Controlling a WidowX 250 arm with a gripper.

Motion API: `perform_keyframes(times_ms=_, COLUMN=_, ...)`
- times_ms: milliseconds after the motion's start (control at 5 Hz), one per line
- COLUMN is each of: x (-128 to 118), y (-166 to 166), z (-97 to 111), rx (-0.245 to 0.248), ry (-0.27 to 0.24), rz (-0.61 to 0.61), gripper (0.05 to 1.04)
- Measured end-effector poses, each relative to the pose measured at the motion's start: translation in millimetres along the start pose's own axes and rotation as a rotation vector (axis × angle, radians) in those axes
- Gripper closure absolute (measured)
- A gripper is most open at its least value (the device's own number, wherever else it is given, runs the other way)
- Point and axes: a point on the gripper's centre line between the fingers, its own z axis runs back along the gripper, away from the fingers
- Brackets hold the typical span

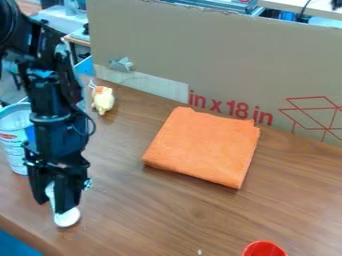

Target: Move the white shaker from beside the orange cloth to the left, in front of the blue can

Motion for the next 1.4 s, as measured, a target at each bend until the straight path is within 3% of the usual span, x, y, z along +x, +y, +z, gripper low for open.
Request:
perform_keyframes(times_ms=200, x=1, y=0, z=-3, rx=-0.021, ry=-0.024, rz=-0.026, gripper=0.437)
perform_keyframes(times_ms=400, x=-1, y=0, z=-4, rx=-0.026, ry=-0.016, rz=-0.025, gripper=0.219)
perform_keyframes(times_ms=600, x=-7, y=-3, z=11, rx=-0.016, ry=-0.036, rz=-0.003, gripper=0.074)
perform_keyframes(times_ms=800, x=-2, y=-10, z=38, rx=0.032, ry=-0.065, rz=-0.002, gripper=0.078)
perform_keyframes(times_ms=1000, x=19, y=-48, z=80, rx=0.194, ry=-0.078, rz=-0.053, gripper=0.081)
perform_keyframes(times_ms=1200, x=44, y=-72, z=86, rx=0.139, ry=-0.161, rz=-0.156, gripper=0.083)
perform_keyframes(times_ms=1400, x=48, y=-84, z=77, rx=0.072, ry=-0.136, rz=-0.16, gripper=0.083)
